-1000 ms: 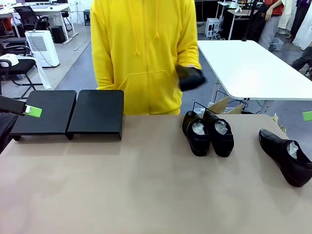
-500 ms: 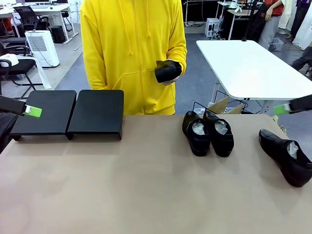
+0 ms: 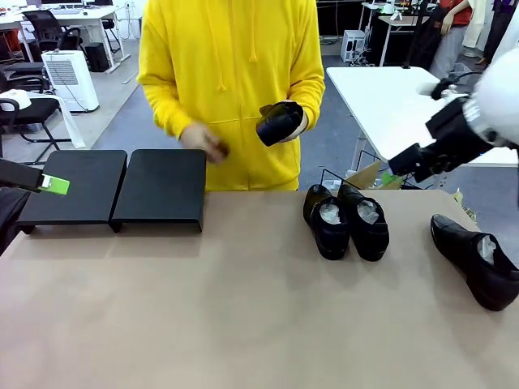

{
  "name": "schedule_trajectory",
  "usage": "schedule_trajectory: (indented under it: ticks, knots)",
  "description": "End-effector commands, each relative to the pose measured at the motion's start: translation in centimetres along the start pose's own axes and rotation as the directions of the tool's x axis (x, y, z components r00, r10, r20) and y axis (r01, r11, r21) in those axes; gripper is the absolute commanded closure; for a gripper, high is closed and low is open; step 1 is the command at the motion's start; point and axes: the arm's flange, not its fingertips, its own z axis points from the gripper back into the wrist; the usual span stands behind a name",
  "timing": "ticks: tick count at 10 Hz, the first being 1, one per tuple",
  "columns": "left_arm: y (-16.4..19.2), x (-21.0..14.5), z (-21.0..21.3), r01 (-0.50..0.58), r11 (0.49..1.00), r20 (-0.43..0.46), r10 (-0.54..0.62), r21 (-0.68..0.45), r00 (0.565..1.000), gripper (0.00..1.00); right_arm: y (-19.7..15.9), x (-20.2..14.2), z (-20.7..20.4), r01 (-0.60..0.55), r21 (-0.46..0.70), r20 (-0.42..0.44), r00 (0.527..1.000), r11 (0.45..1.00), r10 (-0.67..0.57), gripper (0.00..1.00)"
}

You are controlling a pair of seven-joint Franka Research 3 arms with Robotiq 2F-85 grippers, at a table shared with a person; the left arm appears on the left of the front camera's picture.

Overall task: Organize the shoes by placing them on the stand.
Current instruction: Pick up one Shoe and place it in the middle of the table.

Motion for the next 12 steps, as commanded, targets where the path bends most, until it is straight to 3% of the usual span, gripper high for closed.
schedule_trajectory:
  ticks: [1, 3, 12]
  knots:
    - [0.1, 0.0, 0.1, 0.011, 1.0, 0.011, -0.011, -0.017, 1.0, 0.0, 0.7, 2.3, -1.3, -0.023, -0.073, -0.062, 0.998, 0.997, 0.018, 0.05]
    - [0.1, 0.0, 0.1, 0.011, 1.0, 0.011, -0.011, -0.017, 1.0, 0.0, 1.0, 3.0, -2.8, -0.023, -0.12, -0.067, 0.998, 0.992, 0.015, 0.43]
    - [0.1, 0.0, 0.1, 0.011, 1.0, 0.011, -0.011, -0.017, 1.0, 0.0, 1.0, 2.8, -2.7, -0.003, -0.111, -0.055, 0.998, 0.994, -0.003, 0.43]
